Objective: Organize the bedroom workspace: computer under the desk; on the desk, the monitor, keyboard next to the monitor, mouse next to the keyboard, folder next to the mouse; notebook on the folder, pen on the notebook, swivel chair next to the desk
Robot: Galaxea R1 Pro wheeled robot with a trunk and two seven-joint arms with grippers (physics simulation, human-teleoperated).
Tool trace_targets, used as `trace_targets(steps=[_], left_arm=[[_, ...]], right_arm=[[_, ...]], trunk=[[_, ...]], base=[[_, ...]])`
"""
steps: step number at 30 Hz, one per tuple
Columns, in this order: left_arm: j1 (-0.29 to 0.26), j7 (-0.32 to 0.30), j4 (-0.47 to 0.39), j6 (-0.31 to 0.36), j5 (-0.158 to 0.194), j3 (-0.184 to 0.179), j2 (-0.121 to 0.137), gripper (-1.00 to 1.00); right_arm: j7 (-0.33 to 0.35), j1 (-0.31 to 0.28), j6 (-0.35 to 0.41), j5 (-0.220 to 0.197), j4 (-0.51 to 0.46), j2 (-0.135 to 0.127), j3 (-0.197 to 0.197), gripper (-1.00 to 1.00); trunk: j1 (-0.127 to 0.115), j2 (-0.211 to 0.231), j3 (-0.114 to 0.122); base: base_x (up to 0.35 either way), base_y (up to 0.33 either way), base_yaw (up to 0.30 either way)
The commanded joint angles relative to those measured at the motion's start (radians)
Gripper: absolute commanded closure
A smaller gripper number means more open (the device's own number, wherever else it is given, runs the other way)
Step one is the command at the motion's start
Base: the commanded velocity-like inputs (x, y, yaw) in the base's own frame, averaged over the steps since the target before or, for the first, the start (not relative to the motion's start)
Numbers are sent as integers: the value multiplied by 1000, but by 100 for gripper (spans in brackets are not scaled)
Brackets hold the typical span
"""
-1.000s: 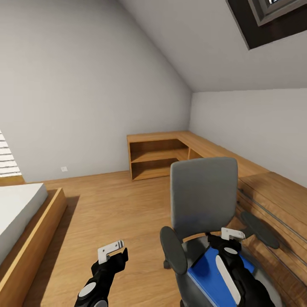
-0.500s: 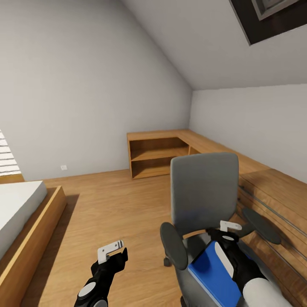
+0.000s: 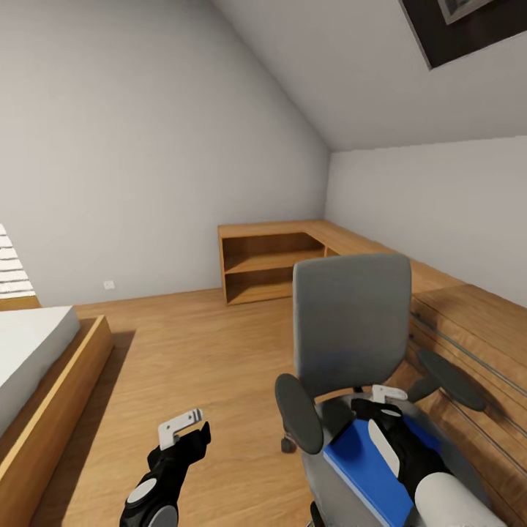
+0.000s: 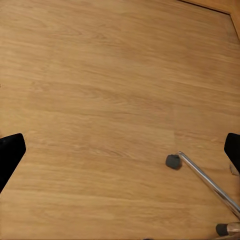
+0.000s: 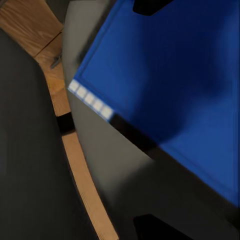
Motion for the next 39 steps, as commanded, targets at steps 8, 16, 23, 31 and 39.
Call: trace_targets(steps=[8,16,23,31,39], left_arm=[[-1,7,-1,4,2,6,-1,-100],[-1,7,-1,4,2,6,-1,-100],[-1,7,-1,4,3,2,-1,-100],[-1,7,-1,4,0,-1,-1,-100],[-1,8,-1,2,0,0,-1,-100]], right_arm=[[-7,-1,11,-8,6,3,13,-100],[-8,-1,14,-6,8,5,14,-100],[-8,-1,14,-6,8,5,13,-100],[-8,-1,14,-5,10,5,13,-100],[-9,-1,14,-4,10,4,13,-100]], trunk=[[31,-57,-26],[61,-113,-51],[88,-162,-73],[88,-162,-73],[88,-162,-73]], base=[[0,0,0],[0,0,0],[0,0,0],[0,0,0],[-25,-4,0]])
